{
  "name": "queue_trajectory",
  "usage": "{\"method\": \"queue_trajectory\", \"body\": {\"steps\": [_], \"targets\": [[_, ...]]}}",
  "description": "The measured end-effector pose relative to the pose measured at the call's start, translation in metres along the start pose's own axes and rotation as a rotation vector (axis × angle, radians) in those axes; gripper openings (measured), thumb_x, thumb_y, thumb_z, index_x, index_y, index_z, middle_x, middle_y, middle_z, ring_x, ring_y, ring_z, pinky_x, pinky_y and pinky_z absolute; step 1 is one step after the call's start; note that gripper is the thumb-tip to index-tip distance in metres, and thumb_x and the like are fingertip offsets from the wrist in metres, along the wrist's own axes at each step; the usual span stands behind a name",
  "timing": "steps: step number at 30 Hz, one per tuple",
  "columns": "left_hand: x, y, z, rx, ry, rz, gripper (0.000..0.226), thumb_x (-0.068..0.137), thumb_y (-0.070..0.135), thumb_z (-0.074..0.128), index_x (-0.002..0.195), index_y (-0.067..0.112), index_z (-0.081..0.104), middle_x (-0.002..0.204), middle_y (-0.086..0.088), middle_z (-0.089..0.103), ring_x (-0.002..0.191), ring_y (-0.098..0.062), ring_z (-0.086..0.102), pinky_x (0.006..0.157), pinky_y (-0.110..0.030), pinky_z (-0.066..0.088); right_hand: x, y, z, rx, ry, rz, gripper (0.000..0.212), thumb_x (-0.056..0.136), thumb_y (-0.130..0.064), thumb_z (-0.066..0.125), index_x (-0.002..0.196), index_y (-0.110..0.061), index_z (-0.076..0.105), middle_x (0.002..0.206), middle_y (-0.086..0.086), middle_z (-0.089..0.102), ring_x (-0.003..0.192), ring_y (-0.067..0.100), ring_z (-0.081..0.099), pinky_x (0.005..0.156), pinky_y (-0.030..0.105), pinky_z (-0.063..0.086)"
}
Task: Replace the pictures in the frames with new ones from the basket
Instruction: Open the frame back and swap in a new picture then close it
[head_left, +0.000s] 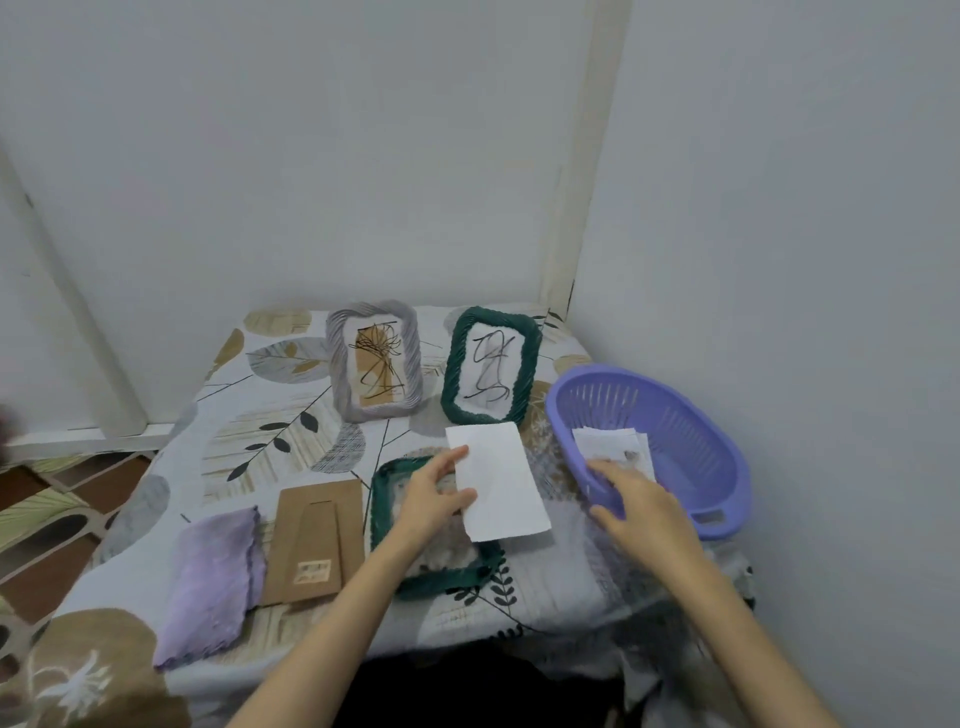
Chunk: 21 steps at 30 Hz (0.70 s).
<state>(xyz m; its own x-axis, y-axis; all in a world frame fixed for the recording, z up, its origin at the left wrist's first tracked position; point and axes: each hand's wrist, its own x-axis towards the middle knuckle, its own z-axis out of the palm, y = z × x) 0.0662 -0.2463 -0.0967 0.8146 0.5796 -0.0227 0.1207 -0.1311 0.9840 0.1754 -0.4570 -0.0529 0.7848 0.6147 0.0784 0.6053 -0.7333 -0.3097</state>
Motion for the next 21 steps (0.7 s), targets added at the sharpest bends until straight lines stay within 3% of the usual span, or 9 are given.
{"method": "queue_trajectory", "body": {"steps": [1,5,8,11,15,21], "targets": [[0.005,-0.001,0.007,0.069,-0.044,0.008,0.058,0.079,-0.004,0.064,0.132,0.011,0.046,0.125,-0.005,0.051,0.086,0.009,0.059,0.077,-0.014,0.05,-0.001,0.007,-0.003,0.07,-0.006,0.001,0.048,0.088,-0.023,0.057,0.134,-0.027,0.043,0.135,-0.002,0.052,0.12,0.022,0.05,0.095,0.036,0.042],[0.023,-0.009,0.029,0.418,-0.203,0.005,0.069,0.077,0.018,0.072,0.138,0.014,0.04,0.137,-0.008,0.05,0.122,-0.018,0.048,0.099,-0.024,0.034,0.002,0.023,-0.016,0.226,0.045,0.002,0.043,0.086,-0.015,0.06,0.127,-0.027,0.053,0.126,-0.004,0.06,0.114,0.019,0.056,0.093,0.035,0.047],[0.037,-0.019,0.043,0.591,-0.26,-0.03,0.082,0.075,0.033,0.072,0.144,0.019,0.029,0.151,-0.016,0.028,0.141,-0.03,0.024,0.117,-0.042,0.007,0.009,0.03,-0.024,0.331,0.088,-0.008,0.042,0.085,-0.011,0.062,0.124,-0.025,0.057,0.12,-0.004,0.063,0.109,0.017,0.058,0.094,0.032,0.046],[0.043,-0.018,0.061,0.707,-0.278,0.008,0.087,0.077,0.042,0.067,0.146,0.017,0.021,0.156,-0.012,0.013,0.145,-0.03,0.007,0.117,-0.047,-0.004,0.011,0.032,-0.024,0.382,0.083,-0.031,0.042,0.083,-0.008,0.064,0.123,-0.022,0.059,0.119,-0.003,0.064,0.107,0.015,0.059,0.096,0.033,0.046],[0.036,-0.018,0.081,1.104,-0.219,0.175,0.08,0.081,0.06,0.051,0.144,0.021,0.024,0.157,-0.011,0.005,0.146,-0.025,-0.007,0.115,-0.048,-0.011,0.008,0.03,-0.011,0.358,0.061,-0.069,0.043,0.083,-0.012,0.064,0.123,-0.024,0.058,0.124,-0.005,0.062,0.114,0.015,0.057,0.099,0.035,0.045],[0.037,-0.024,0.08,1.171,-0.203,0.182,0.072,0.079,0.069,0.043,0.139,0.031,0.033,0.158,-0.008,-0.002,0.145,-0.028,-0.014,0.114,-0.05,-0.013,0.002,0.024,0.0,0.271,0.076,-0.108,0.043,0.086,-0.014,0.061,0.127,-0.023,0.055,0.126,-0.003,0.06,0.115,0.02,0.055,0.098,0.032,0.043]]}}
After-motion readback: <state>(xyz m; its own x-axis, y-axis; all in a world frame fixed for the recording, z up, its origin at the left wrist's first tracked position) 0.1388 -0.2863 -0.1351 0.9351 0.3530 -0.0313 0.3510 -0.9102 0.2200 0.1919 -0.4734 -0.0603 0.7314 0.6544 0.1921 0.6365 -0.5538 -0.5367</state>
